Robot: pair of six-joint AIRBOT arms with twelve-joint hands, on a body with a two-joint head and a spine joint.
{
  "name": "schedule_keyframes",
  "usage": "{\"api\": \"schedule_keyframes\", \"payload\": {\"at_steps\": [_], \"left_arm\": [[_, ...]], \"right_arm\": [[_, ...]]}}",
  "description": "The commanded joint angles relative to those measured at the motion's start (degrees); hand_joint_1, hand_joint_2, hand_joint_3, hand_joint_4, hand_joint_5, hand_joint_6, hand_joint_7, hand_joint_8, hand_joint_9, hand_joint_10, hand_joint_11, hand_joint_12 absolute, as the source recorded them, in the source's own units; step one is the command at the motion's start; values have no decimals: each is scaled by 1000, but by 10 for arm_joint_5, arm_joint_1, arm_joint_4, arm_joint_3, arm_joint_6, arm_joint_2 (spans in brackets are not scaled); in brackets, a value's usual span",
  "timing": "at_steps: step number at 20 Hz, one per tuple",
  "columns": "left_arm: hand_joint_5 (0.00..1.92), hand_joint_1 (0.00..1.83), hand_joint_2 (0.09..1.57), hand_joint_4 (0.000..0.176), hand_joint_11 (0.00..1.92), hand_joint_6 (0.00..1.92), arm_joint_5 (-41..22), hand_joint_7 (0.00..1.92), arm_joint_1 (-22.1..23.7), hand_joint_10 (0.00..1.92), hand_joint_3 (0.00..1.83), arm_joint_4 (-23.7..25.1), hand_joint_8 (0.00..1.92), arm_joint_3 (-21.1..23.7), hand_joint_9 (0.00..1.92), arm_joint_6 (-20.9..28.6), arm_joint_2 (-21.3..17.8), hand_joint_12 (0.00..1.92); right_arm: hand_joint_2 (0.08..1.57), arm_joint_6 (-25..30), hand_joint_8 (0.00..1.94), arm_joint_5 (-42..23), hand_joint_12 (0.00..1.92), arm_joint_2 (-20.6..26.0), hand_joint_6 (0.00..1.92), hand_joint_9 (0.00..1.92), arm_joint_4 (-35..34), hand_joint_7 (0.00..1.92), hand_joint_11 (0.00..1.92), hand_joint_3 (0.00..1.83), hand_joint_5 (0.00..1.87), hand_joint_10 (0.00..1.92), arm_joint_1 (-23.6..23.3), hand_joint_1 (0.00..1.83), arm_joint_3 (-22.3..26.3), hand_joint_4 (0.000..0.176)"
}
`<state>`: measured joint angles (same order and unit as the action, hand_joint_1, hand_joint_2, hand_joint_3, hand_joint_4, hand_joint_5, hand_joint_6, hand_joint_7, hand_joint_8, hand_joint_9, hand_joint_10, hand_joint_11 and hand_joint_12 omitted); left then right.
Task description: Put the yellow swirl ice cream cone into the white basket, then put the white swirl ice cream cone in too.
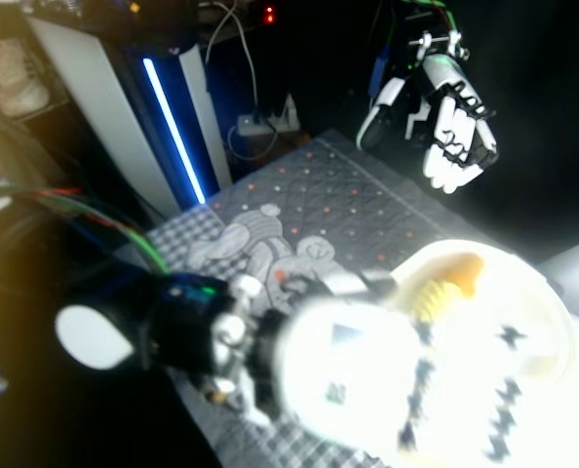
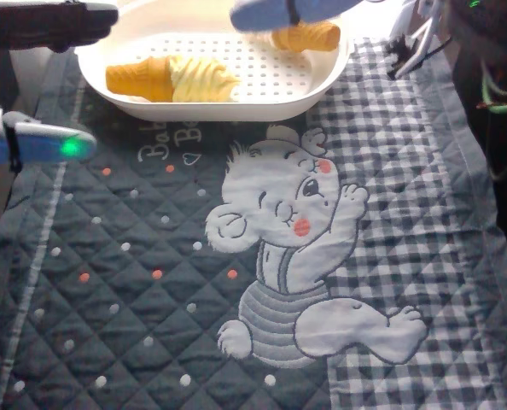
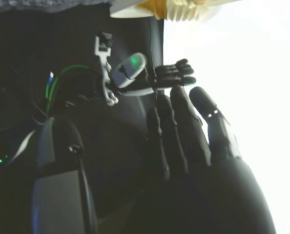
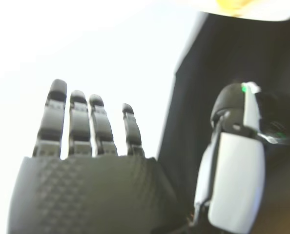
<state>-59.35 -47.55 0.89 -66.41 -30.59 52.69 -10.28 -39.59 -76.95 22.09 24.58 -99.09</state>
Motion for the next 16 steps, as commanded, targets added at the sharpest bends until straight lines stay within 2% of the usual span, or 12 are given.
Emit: {"api": "schedule_keyframes", "payload": {"at_steps": [1, 4, 5, 6, 7, 8, 10, 11, 12, 13, 15, 16], "left_arm": [[444, 896, 874, 0, 55, 0, -89, 531, 1, 0, 0, -17, 0, 4, 529, 5, -7, 1401], [361, 809, 860, 0, 0, 0, -174, 448, -36, 0, 0, -42, 0, 34, 479, 5, -31, 1348], [255, 850, 835, 0, 0, 0, -219, 345, -58, 2, 0, -60, 0, 44, 447, 5, -38, 1248], [168, 837, 820, 15, 0, 0, -247, 294, -72, 2, 0, -71, 2, 48, 407, 5, -39, 1155], [93, 791, 830, 67, 0, 0, -279, 257, -82, 0, 0, -80, 0, 52, 350, 5, -40, 1089], [64, 702, 889, 99, 0, 0, -301, 213, -86, 0, 22, -83, 0, 57, 284, 5, -41, 1082], [3, 591, 998, 106, 0, 0, -350, 115, -98, 1, 26, -84, 1, 70, 165, 5, -43, 810], [0, 579, 1017, 129, 0, 0, -365, 22, -105, 9, 16, -85, 0, 75, 54, 5, -43, 436], [0, 500, 1015, 54, 0, 0, -371, 20, -110, 10, 6, -87, 1, 78, 66, 5, -40, 448], [0, 325, 1036, 0, 0, 0, -374, 3, -114, 5, 0, -91, 0, 79, 90, 5, -35, 683], [0, 160, 1108, 0, 0, 0, -399, 15, -135, 7, 15, -115, 3, 80, 124, 24, -27, 722], [0, 33, 1161, 0, 0, 0, -399, 117, -136, 11, 24, -117, 26, 79, 151, 31, -26, 590]], "right_arm": [[727, 6, 0, -137, 0, 28, 0, 0, -39, 0, 0, 0, 0, 0, -6, 576, 22, 176], [772, -43, 0, -260, 0, 125, 0, 0, -89, 0, 0, 2, 0, 0, 16, 637, 141, 176], [790, -76, 0, -319, 0, 159, 0, 0, -127, 0, 0, 9, 0, 0, 58, 707, 184, 176], [804, -87, 0, -359, 0, 175, 0, 0, -155, 0, 0, 14, 0, 0, 94, 725, 202, 176], [796, -94, 0, -414, 0, 194, 0, 0, -194, 0, 0, 9, 0, 0, 136, 728, 223, 176], [823, -97, 7, -464, 0, 209, 0, 0, -228, 18, 0, 18, 0, 0, 179, 667, 242, 159], [822, -113, 3, -566, 0, 239, 0, 0, -288, 19, 0, 12, 0, 0, 263, 623, 290, 153], [855, -113, 0, -602, 0, 245, 0, 0, -307, 12, 0, 24, 0, 0, 290, 548, 304, 118], [885, -113, 0, -614, 0, 248, 0, 0, -322, 2, 0, 12, 0, 0, 307, 571, 313, 148], [873, -113, 0, -614, 0, 248, 0, 0, -325, 0, 0, 1, 0, 0, 315, 559, 320, 134], [891, -113, 2, -614, 4, 237, 14, 9, -321, 23, 10, 2, 134, 1, 316, 555, 320, 71], [929, -112, 7, -614, 6, 236, 2, 63, -317, 91, 11, 4, 110, 8, 316, 573, 321, 69]]}}
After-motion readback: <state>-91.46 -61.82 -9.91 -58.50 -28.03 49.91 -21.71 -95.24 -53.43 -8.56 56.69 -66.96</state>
